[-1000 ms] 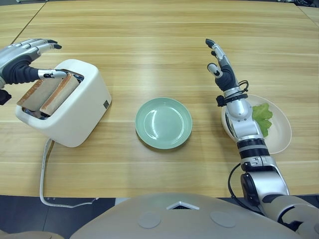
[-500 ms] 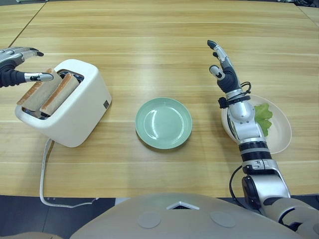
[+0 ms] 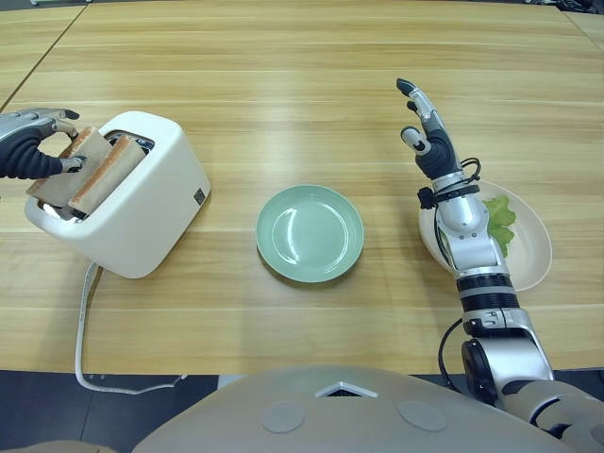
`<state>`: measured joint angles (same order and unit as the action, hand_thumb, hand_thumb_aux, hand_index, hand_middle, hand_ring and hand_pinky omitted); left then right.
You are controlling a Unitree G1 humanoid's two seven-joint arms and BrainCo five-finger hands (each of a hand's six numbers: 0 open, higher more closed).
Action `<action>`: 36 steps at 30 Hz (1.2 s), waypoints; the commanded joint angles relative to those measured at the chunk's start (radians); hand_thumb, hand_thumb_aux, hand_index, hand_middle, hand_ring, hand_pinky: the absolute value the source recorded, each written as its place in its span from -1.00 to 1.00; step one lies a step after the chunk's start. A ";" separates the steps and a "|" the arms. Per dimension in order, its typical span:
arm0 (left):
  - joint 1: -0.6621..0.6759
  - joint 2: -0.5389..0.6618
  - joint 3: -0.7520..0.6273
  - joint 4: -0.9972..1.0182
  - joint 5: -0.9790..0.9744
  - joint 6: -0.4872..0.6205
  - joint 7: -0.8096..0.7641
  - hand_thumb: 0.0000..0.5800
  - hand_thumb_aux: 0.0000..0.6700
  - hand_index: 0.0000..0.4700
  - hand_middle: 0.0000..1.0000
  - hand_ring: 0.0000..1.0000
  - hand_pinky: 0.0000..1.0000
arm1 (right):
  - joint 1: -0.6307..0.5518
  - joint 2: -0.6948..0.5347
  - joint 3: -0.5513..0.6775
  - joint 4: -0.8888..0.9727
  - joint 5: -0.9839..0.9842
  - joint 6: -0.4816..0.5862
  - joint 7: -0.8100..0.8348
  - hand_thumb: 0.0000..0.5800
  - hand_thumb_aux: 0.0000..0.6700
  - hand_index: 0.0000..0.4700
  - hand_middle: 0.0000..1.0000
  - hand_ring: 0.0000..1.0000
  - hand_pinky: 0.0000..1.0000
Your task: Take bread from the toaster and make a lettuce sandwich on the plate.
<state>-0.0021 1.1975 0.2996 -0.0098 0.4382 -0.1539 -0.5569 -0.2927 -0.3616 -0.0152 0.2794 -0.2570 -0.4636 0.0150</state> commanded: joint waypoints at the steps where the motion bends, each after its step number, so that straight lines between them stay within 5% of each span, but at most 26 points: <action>1: -0.035 -0.029 0.002 -0.039 -0.041 -0.017 0.014 1.00 1.00 1.00 -1.00 -1.00 -1.00 | 0.010 -0.010 -0.007 -0.010 0.008 0.015 0.008 -1.00 -1.00 -1.00 -1.00 -1.00 -1.00; 10: -0.209 -0.005 -0.039 0.063 -0.101 -0.083 0.003 1.00 1.00 1.00 -1.00 -1.00 -1.00 | -0.016 0.009 0.014 -0.010 -0.005 0.031 0.000 -1.00 -1.00 -1.00 -1.00 -1.00 -1.00; 15: -0.507 0.045 -0.078 0.230 -0.205 -0.169 -0.059 1.00 1.00 1.00 -1.00 -1.00 -1.00 | -0.049 0.023 0.004 -0.036 0.007 0.060 -0.008 -1.00 -1.00 -1.00 -1.00 -1.00 -1.00; 21: -0.797 -0.082 -0.201 0.216 -0.376 -0.176 -0.189 1.00 1.00 1.00 -1.00 -1.00 -1.00 | -0.099 -0.005 -0.032 -0.064 0.003 0.076 -0.028 -1.00 -1.00 -1.00 -1.00 -1.00 -1.00; 29: -0.818 -0.354 -0.406 0.140 -0.476 -0.111 -0.326 1.00 1.00 1.00 -1.00 -1.00 -1.00 | -0.135 -0.260 -0.029 -0.121 -0.279 0.084 -0.036 -1.00 -1.00 -1.00 -1.00 -1.00 -1.00; 36: -0.756 -0.592 -0.644 0.234 -0.388 -0.104 -0.395 1.00 1.00 1.00 -1.00 -1.00 -1.00 | 0.077 -0.553 -0.076 -0.159 -0.446 0.181 0.119 -1.00 -1.00 -1.00 -1.00 -1.00 -1.00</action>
<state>-0.7817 0.6421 -0.2952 0.1886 0.0210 -0.2668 -0.9298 -0.2824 -0.8530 -0.0667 0.1303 -0.6862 -0.3242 0.0767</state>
